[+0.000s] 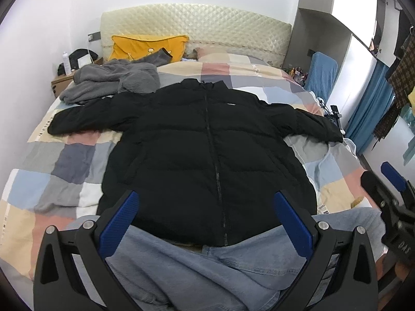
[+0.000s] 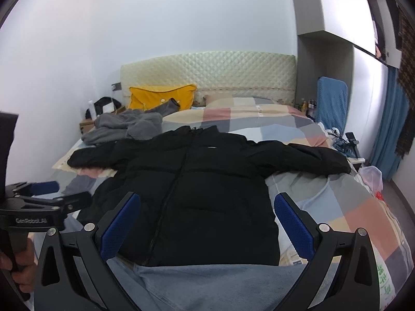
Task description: Fold large clothes
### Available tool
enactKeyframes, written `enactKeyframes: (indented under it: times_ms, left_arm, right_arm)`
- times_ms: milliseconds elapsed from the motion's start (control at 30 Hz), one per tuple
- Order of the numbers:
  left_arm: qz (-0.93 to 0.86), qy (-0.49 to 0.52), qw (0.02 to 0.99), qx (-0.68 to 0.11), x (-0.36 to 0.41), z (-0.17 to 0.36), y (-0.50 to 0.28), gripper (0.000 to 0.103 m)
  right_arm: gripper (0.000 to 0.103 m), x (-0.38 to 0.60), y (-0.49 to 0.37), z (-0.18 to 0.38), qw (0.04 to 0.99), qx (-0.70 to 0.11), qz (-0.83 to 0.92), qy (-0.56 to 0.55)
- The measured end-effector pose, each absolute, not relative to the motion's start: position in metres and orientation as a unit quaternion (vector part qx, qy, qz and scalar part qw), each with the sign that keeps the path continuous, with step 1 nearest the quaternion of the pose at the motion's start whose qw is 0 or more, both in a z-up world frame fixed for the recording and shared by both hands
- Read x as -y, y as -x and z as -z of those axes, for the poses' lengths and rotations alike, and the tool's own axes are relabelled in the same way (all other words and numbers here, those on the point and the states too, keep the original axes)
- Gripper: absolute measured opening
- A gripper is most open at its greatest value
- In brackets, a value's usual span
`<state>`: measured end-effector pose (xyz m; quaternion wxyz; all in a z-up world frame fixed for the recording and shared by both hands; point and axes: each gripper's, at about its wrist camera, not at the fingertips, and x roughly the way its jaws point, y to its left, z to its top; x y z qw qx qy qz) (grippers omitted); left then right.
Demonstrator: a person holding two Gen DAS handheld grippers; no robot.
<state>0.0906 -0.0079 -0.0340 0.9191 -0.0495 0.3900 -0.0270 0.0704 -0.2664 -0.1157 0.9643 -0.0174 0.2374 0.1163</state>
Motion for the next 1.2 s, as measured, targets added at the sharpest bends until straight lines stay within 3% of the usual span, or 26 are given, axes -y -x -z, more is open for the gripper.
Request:
enactKeyframes:
  times_ms: [267, 567, 1200]
  left_arm:
    - [0.029, 0.029, 0.921, -0.386, 0.019, 0.031, -0.108, 0.103]
    - [0.046, 0.055, 0.938, -0.338, 0.030, -0.020, -0.130, 0.103]
    - [0.096, 0.058, 0.957, -0.267, 0.075, -0.106, -0.190, 0.103]
  right_arm:
    - [0.103, 0.270, -0.089, 0.103, 0.968, -0.214, -0.128, 0.011]
    - [0.103, 0.284, -0.103, 0.058, 0.979, -0.166, -0.113, 0.010]
    - [0.103, 0.325, -0.176, 0.020, 0.985, -0.146, -0.096, -0.010]
